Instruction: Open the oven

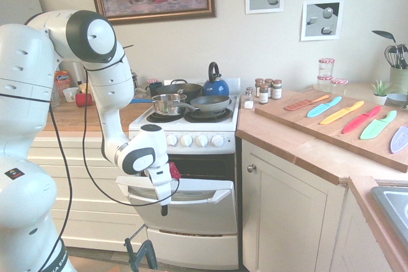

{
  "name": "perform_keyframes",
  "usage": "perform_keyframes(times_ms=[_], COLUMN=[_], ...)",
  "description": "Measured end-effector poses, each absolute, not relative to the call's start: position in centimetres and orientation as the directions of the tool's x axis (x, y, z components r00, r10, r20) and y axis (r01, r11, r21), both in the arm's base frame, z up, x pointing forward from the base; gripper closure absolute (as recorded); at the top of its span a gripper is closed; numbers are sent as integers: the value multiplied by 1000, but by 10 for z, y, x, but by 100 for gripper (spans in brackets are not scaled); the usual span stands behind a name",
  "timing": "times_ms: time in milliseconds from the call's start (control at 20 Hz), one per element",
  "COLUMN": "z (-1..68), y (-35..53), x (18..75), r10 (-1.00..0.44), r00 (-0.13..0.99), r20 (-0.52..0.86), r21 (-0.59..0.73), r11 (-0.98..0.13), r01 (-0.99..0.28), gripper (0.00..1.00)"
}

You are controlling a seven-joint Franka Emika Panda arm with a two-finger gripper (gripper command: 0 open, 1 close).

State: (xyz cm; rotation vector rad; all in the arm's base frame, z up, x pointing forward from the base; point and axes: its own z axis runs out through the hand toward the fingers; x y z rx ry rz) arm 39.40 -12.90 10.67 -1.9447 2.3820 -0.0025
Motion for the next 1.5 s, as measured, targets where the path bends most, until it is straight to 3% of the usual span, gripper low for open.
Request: perform_keyframes(times_ms=[500,900,1200,1500], z=[108,240,283,294], y=[-137,-98,-45,-37], x=[379,406,392,378], r10=[-982,-998,-973,-869], r00=[-180,-59,216,481], r20=[-60,-24,-79,-114], r21=[-39,-239,-86,-3], r11=[183,63,-209,-483], r01=[-982,-969,-974,-875], gripper=[0,0,0,0])
